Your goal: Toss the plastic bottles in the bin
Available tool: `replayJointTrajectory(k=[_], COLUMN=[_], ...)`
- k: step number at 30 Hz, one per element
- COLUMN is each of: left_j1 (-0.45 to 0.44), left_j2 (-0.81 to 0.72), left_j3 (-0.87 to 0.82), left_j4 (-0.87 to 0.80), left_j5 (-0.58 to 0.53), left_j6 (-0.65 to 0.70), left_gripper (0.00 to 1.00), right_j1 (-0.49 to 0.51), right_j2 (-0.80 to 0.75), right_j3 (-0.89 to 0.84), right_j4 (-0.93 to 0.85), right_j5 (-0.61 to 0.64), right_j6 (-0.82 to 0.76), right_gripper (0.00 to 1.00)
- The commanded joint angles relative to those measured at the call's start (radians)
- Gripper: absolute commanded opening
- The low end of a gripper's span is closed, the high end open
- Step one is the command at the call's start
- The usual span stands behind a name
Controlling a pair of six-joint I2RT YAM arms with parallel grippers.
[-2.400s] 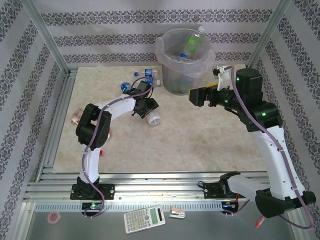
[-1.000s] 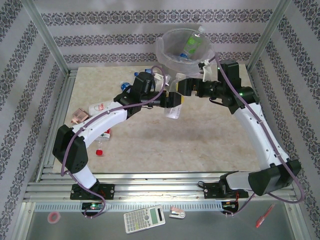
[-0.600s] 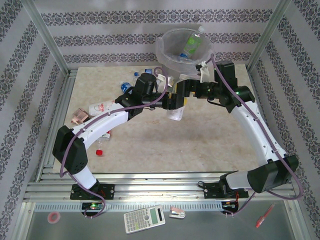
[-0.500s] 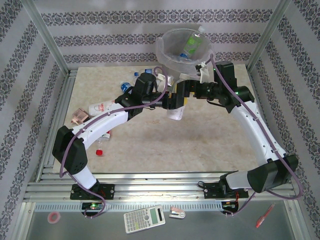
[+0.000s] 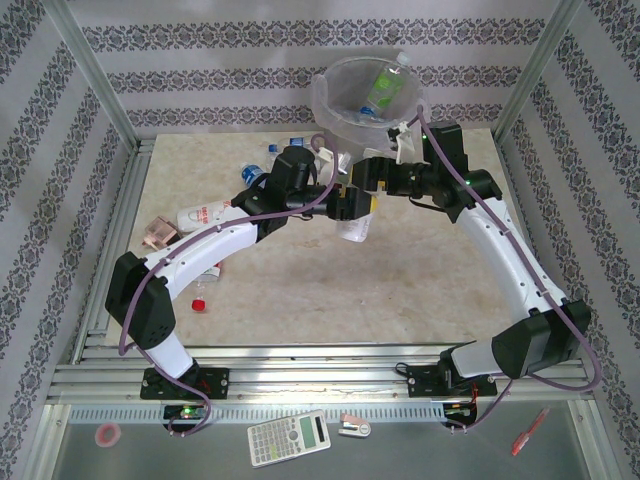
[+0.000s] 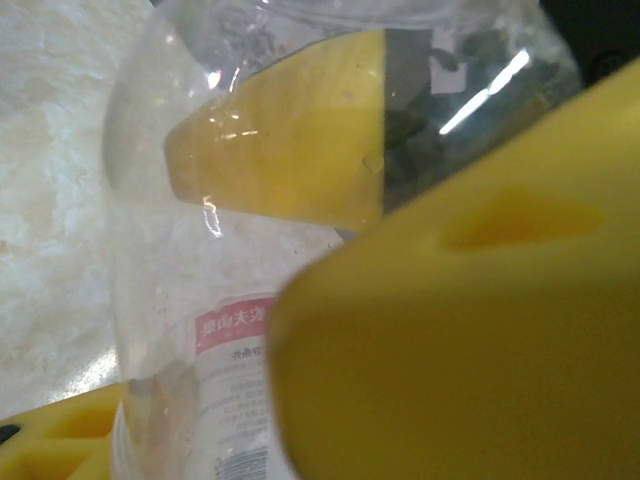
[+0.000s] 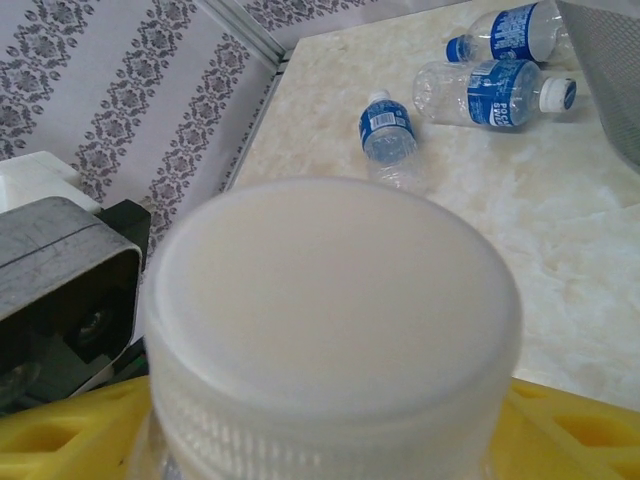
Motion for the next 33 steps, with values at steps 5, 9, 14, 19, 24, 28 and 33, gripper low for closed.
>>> replayJointTrajectory(k=[5, 9, 14, 19, 24, 28, 33], left_j1=[-0.030, -0.029, -0.026, -0.017, -0.011, 0.000, 0.022], left_j2=[0.007, 0.000, -0.018, -0.022, -0.026, -0.041, -0.070], left_j3=[0.070, 0.058, 0.027, 0.002, -0.006, -0.028, -0.094], left_j4=[0.072, 0.087, 0.116, 0.147, 0.154, 0.174, 0.227], left_j5=[0.057, 0.045, 0.019, 0.005, -0.001, -0.010, -0.030], left_j6=[0.035, 0.038, 0.028, -0.001, -0.007, -0.019, -0.058], left_gripper=[0.51, 0.59, 0.83, 1.00, 1.00, 1.00, 1.00], right_j1=[0.006, 0.007, 0.007, 0.003, 0.002, -0.002, -0.015], right_j2=[0.036, 0.041, 0.026, 0.020, 0.020, 0.009, -0.002], right_j3=[0.013, 0.028, 0.042, 0.052, 0.066, 0.073, 0.089], right_j4=[0.002, -0.004, -0.009, -0.007, -0.008, -0.001, 0.012], right_j5=[0.012, 0.010, 0.034, 0.061, 0.086, 0.135, 0.194], right_j6=[0.014, 0.009, 0.000, 0.002, 0.007, 0.008, 0.007], right_gripper=[0.65, 0.55, 0.50, 0.44, 0.41, 0.40, 0.40])
